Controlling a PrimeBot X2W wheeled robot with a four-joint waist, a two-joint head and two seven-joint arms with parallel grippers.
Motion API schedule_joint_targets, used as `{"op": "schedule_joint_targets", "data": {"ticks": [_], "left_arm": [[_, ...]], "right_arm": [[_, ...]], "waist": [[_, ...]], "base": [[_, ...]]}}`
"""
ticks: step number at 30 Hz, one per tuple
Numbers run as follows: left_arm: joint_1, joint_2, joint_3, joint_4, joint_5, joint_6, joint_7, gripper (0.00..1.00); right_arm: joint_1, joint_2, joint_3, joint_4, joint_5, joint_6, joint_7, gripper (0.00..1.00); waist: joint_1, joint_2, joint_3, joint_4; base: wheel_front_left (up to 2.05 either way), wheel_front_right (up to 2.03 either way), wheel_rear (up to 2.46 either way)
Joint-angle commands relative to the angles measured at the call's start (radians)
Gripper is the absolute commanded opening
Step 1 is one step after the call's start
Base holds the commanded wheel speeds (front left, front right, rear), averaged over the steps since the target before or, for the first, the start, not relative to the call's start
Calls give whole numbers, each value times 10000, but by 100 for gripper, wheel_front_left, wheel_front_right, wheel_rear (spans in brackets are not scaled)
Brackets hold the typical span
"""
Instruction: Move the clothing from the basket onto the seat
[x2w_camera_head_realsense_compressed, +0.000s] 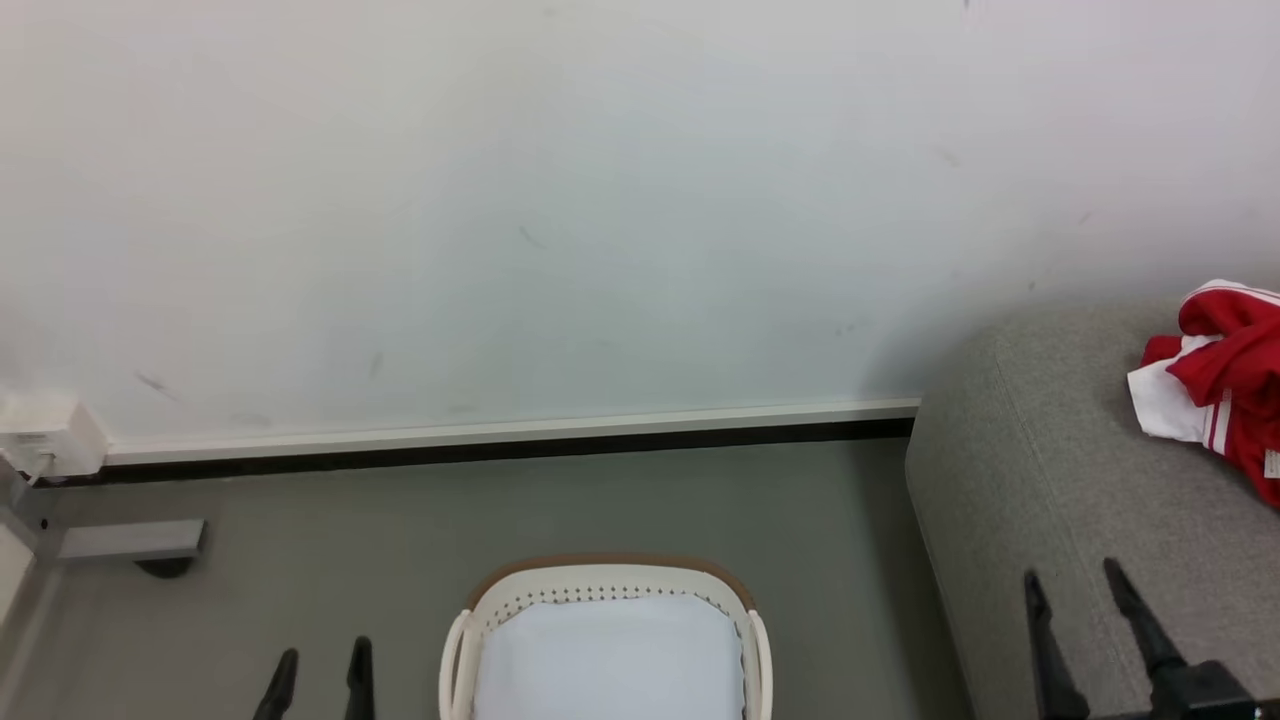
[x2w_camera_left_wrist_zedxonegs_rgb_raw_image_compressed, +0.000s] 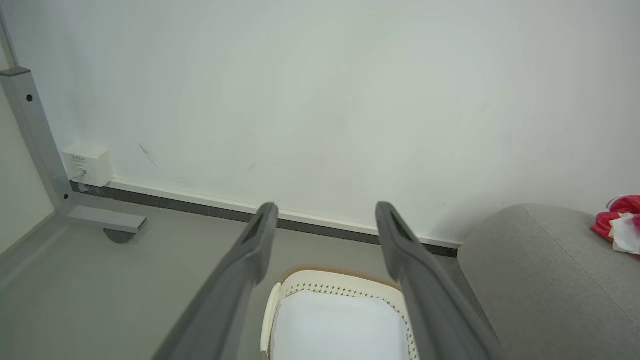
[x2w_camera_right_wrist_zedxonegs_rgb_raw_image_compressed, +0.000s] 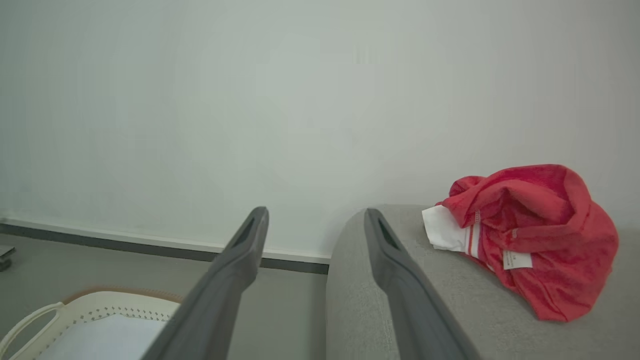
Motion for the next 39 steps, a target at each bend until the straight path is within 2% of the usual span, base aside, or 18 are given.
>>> {"op": "schedule_joint_targets", "data": {"ticks": [1,5,11,23,31,32,36,39], "left_arm": [[182,-58,164,151,235,-107,-1,100],[324,-283,539,386,553,-441,0,100],[322,-474,719,575,884,-741,-2,100],[310,-582,871,613,1264,-901,-2,100],[312,-604,676,605,1134,-921,0,100],[265,-617,623,621,1075,-899,2,0],[287,-743,551,945,988,-899,30,0],[130,-737,625,961,230,-901,258,0]], "right_arm": [[313,-32,255,120,162,-26,-30,100],[673,-34,757,390,526,-26,-30,100],[741,-39,950,634,697,-26,-31,100],[629,-34,949,1057,714,-26,-31,100],[606,-34,909,1136,619,-26,-32,100],[624,-4,930,1120,668,0,0,0],[763,42,918,1411,755,0,97,0],[627,37,774,1384,1599,-1,356,0]], "waist": [[3,0,-173,144],[3,0,-317,253],[3,0,-422,316],[3,0,-463,303],[3,0,-441,288],[3,0,-441,288],[4,0,-438,288],[4,0,-414,289]], "base": [[0,0,0],[0,0,0],[0,0,0],[0,0,0],[0,0,0],[0,0,0],[0,0,0],[0,0,0]]}}
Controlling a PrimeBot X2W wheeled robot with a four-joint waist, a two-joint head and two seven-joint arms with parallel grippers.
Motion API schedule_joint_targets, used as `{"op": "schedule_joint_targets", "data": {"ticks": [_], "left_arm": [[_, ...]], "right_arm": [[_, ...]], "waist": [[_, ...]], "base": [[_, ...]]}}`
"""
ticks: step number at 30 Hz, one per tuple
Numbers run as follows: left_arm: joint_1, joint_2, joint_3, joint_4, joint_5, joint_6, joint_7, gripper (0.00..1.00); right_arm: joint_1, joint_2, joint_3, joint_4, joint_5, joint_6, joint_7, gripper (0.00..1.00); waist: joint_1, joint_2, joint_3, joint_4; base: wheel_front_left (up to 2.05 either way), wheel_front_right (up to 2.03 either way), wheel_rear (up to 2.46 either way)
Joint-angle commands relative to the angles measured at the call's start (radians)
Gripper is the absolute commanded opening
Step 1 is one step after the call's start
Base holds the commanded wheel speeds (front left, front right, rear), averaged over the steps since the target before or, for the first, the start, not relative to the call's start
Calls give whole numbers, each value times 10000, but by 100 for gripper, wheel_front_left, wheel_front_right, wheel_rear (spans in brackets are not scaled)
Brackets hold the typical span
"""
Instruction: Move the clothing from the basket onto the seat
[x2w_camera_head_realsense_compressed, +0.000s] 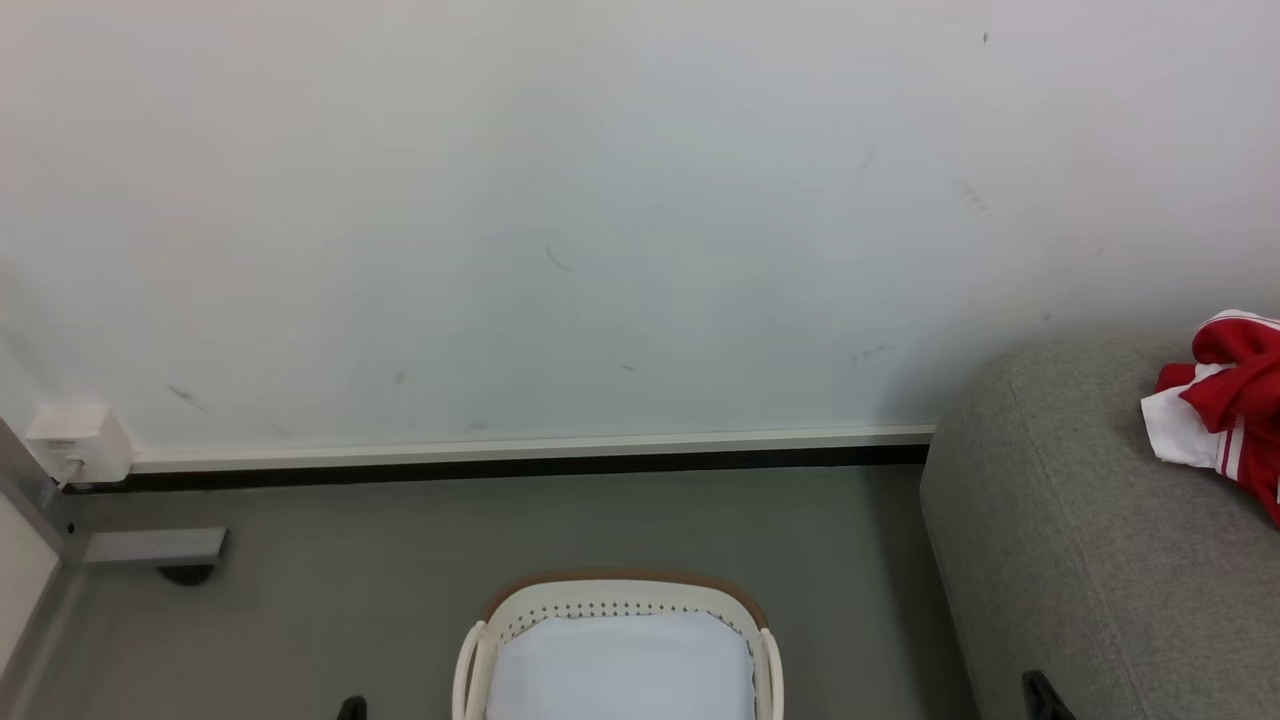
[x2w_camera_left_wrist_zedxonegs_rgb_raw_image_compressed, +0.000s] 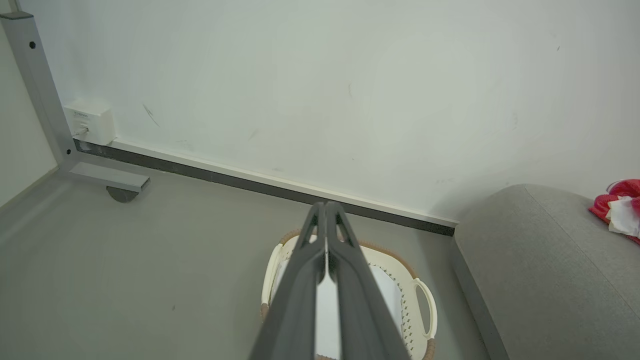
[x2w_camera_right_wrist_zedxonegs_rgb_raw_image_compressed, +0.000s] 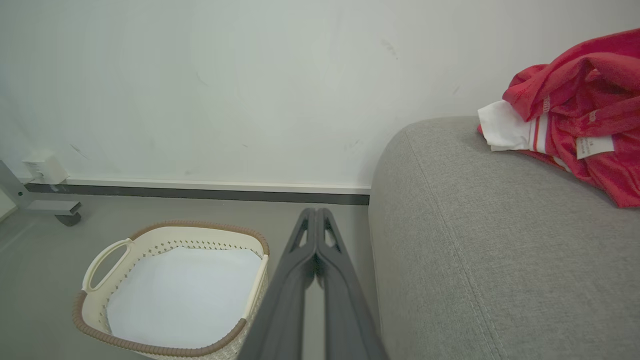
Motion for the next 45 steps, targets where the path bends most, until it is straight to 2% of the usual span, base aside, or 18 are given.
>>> {"op": "schedule_joint_targets", "data": {"ticks": [1,24,45], "left_arm": [[-219,35,77,-129,-635,-3,140,0],[-868,68,313,-185,-4227,-10,1117,0],[-1356,97,509,-205,-6906,-17,1870,0]], "right_arm": [[-229,-60,-118,-201,666,-1,136,0],[-551,-86,-468,-699,4706,-5,1048,0],[-853,-109,-779,-1014,7726,-9,1781,0]], "waist": [[-1,0,13,1],[-1,0,148,8],[-1,0,276,13]], "base": [[0,0,0],[0,0,0],[0,0,0]]}}
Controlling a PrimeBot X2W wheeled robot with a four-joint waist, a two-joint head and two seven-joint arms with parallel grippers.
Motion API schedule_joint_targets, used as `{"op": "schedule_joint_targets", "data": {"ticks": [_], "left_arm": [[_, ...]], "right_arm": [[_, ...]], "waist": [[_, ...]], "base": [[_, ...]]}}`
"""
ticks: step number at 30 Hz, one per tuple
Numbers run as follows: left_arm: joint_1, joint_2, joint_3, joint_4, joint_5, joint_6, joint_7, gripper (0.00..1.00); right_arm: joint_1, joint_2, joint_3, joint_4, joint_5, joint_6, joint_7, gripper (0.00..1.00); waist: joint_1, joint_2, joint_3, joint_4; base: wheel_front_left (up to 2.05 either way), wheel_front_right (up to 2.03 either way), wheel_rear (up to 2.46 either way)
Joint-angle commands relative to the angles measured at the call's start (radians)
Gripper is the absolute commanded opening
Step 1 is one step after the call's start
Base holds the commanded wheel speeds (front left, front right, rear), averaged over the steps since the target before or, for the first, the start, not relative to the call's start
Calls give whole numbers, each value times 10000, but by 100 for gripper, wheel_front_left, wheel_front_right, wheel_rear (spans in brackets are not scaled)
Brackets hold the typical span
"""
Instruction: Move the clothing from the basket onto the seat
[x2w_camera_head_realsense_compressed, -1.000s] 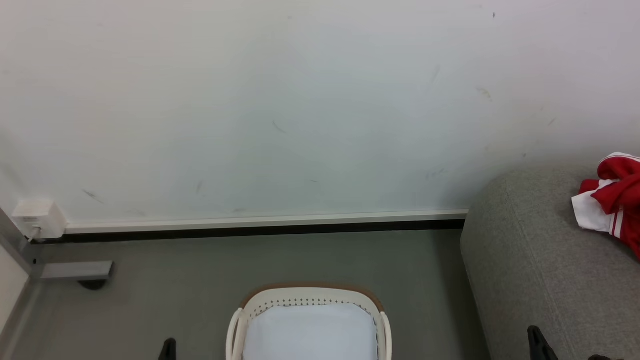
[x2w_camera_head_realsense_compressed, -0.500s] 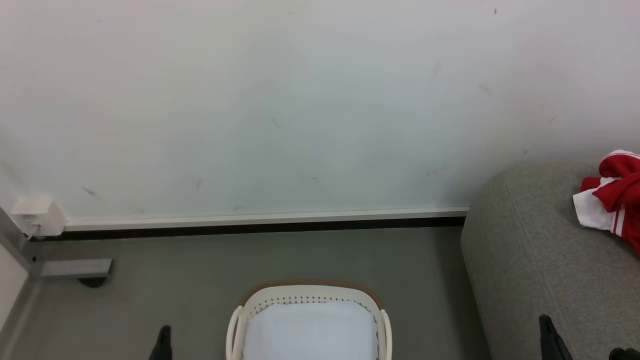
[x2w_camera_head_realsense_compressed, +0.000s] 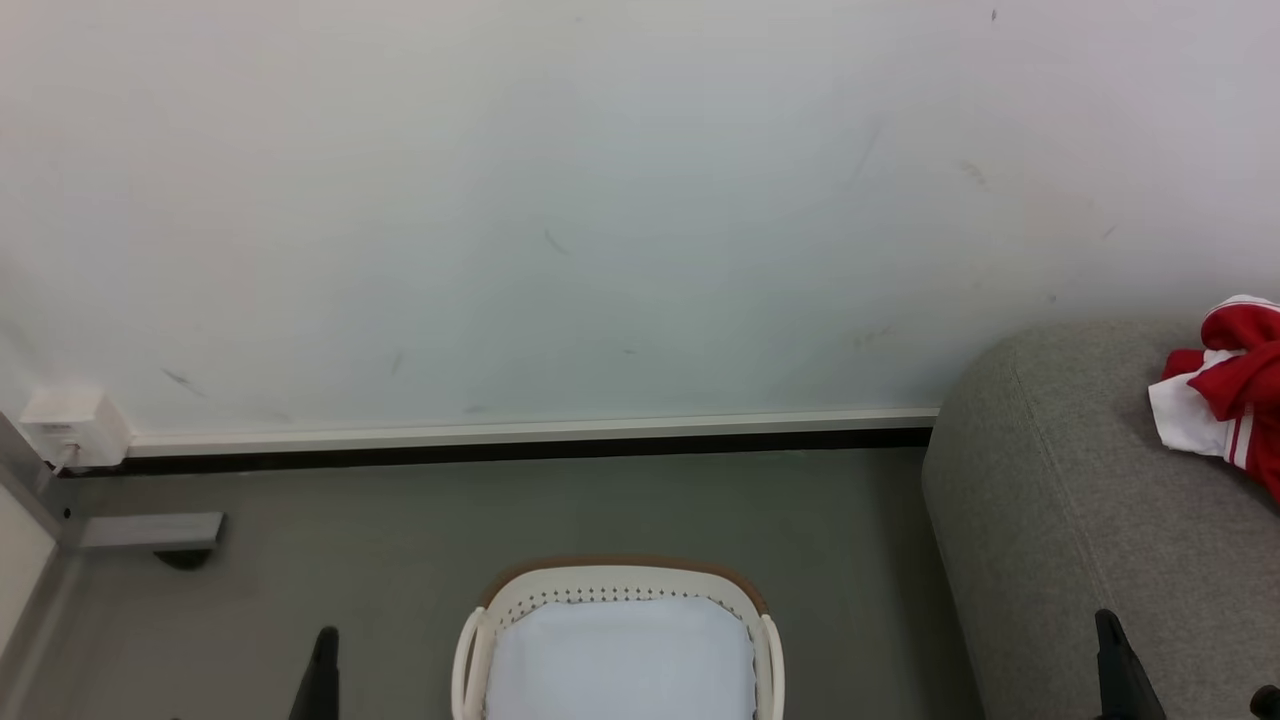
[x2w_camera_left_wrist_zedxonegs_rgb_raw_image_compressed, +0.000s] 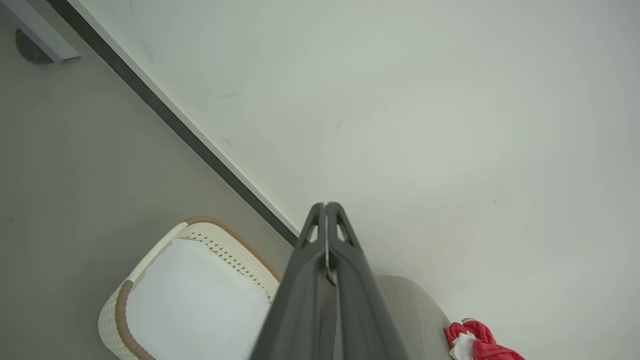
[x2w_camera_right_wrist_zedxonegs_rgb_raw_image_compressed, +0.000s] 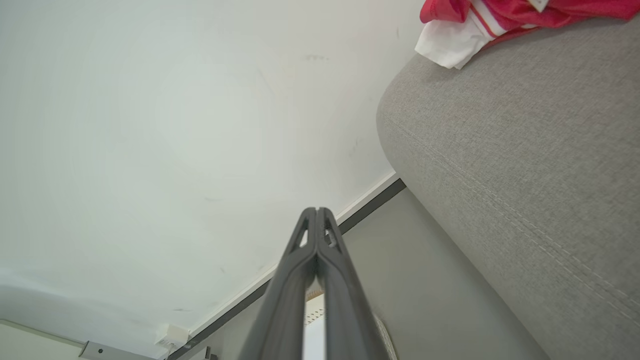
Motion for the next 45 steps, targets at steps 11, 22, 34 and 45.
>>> {"op": "schedule_joint_targets", "data": {"ticks": [11,22,34,45], "left_arm": [[-438,92,148,-113,-1382,-21,395,0],[-636,102,224,-121,-2479,-24,697,0],[-828,114,305,-123,-3570,-28,994,0],[-967,121,363,-127,-4344,-31,1220,0]], "right_arm": [[-413,-108,-192,-294,1577,-11,364,0],[-505,-119,-312,-408,2792,-14,667,0],[-644,-125,-442,-536,3982,-15,958,0],[-700,-130,-533,-620,4893,-17,1181,0]], "waist": [[-1,-1,70,4],[-1,-1,137,7],[-1,-1,210,10],[-1,-1,272,13]], "base": [[0,0,0],[0,0,0],[0,0,0],[0,0,0]]}}
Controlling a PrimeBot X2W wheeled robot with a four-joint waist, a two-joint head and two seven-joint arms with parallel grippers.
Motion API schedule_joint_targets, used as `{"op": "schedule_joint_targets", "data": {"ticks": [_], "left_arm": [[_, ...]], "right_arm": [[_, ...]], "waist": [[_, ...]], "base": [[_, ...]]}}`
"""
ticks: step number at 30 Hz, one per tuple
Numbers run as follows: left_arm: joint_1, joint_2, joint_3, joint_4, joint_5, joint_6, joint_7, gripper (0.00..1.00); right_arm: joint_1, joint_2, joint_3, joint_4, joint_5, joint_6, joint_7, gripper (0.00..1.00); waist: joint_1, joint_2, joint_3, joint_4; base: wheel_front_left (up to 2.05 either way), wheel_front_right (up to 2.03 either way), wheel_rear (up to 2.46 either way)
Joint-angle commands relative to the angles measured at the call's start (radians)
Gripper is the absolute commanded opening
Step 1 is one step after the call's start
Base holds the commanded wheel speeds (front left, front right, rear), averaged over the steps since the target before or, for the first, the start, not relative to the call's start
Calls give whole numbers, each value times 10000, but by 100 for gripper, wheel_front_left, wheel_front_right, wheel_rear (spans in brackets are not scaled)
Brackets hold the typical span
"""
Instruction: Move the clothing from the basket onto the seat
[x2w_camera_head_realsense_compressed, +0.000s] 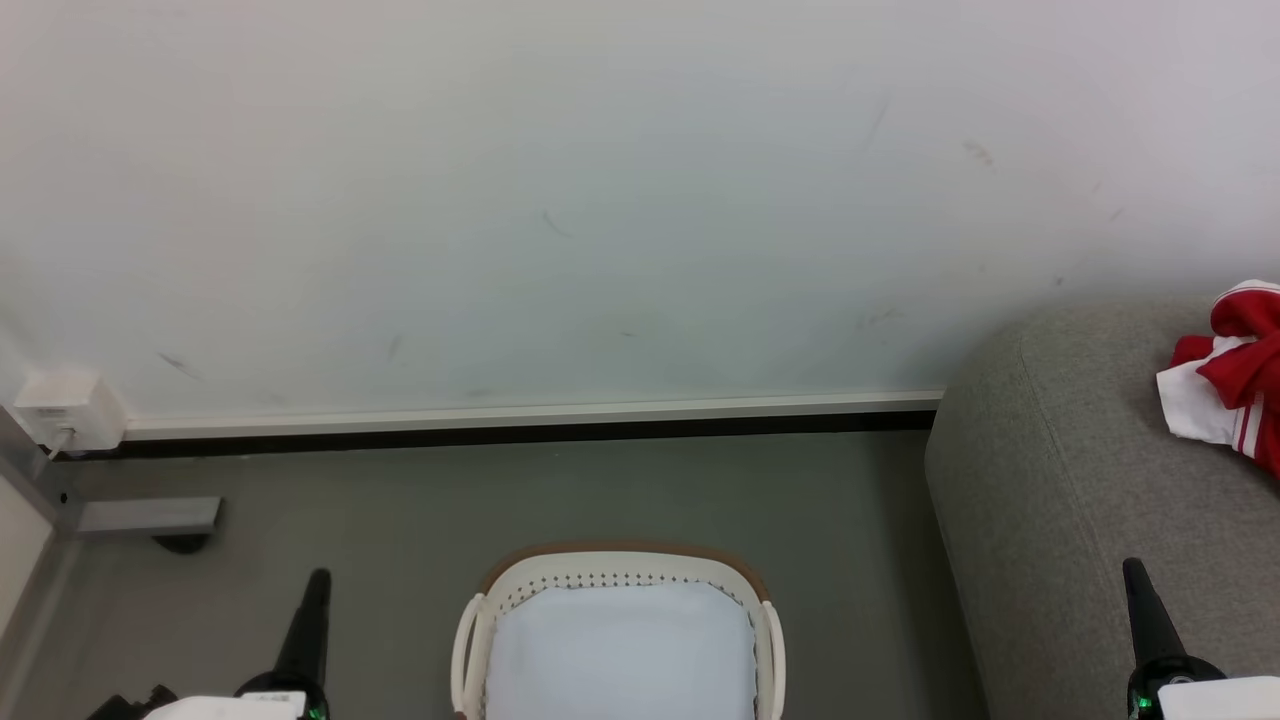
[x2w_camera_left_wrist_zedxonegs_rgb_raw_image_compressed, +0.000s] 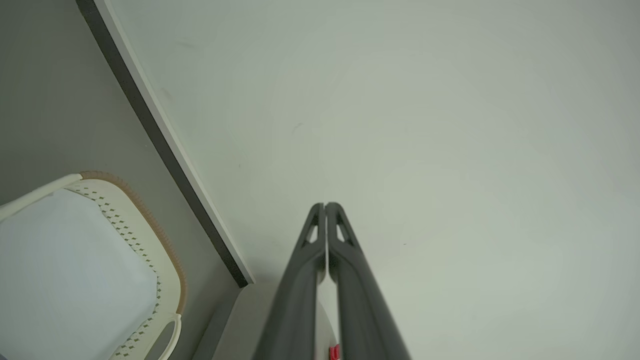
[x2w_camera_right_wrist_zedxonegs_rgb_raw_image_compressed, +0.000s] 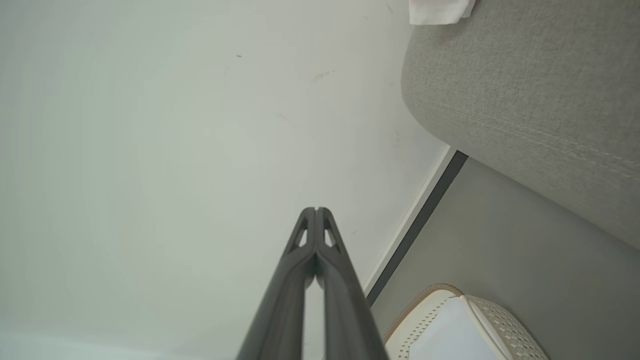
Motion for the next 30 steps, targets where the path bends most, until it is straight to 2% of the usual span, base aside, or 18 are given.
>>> {"op": "schedule_joint_targets", "data": {"ticks": [1,30], "left_arm": [[-162,80,62,-66,-172,-29,66,0],[-514,98,191,-69,-2179,-38,621,0]], "right_arm": [[-144,-98,-50,-91,221,-15,71,0],[-350,-108,-286,-315,2489,-20,619,0]], "waist": [[0,0,7,1],[0,0,183,9]], "base": [[0,0,0],[0,0,0]]}}
